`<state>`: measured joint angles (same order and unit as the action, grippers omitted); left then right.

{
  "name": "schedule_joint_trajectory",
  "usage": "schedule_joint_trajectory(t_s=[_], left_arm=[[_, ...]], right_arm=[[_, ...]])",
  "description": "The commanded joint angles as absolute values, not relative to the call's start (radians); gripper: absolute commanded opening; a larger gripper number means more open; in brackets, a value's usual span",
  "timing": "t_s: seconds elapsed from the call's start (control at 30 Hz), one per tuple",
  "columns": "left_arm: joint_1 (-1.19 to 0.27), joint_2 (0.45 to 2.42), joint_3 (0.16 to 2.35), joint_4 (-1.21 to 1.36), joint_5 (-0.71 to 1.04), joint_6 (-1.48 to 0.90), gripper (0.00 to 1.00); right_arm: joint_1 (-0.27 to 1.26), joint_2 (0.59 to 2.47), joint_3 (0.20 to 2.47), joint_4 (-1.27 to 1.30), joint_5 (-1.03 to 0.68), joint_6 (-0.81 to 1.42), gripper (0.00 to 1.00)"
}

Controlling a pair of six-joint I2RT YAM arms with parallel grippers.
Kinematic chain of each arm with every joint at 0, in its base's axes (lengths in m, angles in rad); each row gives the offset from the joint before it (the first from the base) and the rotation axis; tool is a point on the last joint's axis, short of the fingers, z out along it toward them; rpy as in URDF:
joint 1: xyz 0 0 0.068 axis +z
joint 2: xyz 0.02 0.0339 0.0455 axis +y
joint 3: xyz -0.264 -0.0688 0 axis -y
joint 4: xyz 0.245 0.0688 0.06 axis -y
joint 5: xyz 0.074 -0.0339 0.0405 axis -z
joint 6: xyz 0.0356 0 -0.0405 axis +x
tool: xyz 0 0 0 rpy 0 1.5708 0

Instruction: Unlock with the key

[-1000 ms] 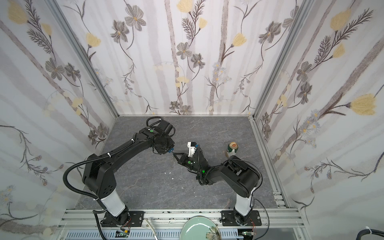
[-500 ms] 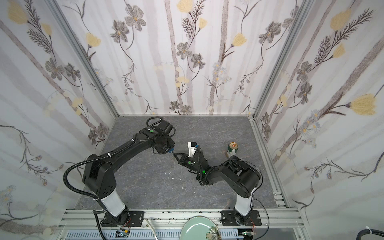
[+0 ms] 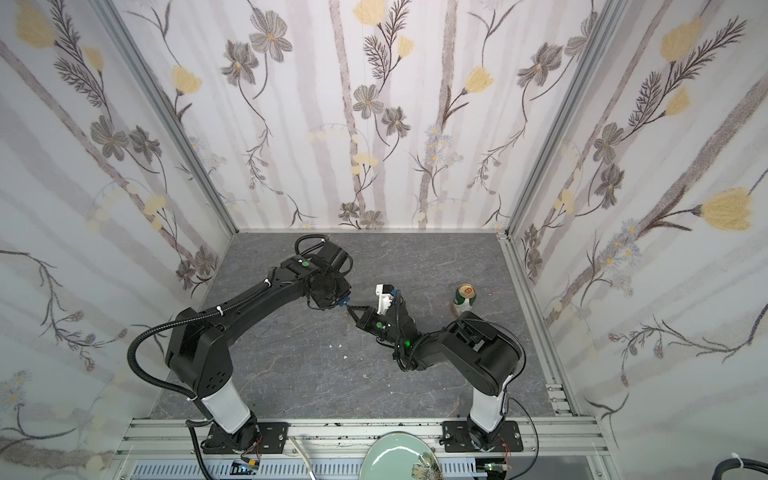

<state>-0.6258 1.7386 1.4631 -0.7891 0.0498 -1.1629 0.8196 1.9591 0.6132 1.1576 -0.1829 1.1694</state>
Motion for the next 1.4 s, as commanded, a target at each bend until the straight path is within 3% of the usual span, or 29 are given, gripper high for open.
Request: schedule_joint_trajectory(t_s=[0.0,0.6,1.2,1.37], left_arm=[[-0.641,1.732,1.46,-0.777,0.156,-1.181,0.19],[-0.707,1.724,1.408,-0.73,0.22,-1.205,0.16],[-0.672,1.689,1.383,-0.719,0.194,-1.162,0.15],[-0.648,1.676,1.411,-0.753,0.163,-1.125,0.15]], right_arm=[[0.822,1.951,0.621,1.229,-0.182,1.17,0.0],[0.822,1.935,0.607,1.256,-0.178,1.166,0.0],[0.808,1.876,0.561,1.208,-0.188,1.143,0.0],[0.798,1.846,0.539,1.18,-0.195,1.132,0.15]])
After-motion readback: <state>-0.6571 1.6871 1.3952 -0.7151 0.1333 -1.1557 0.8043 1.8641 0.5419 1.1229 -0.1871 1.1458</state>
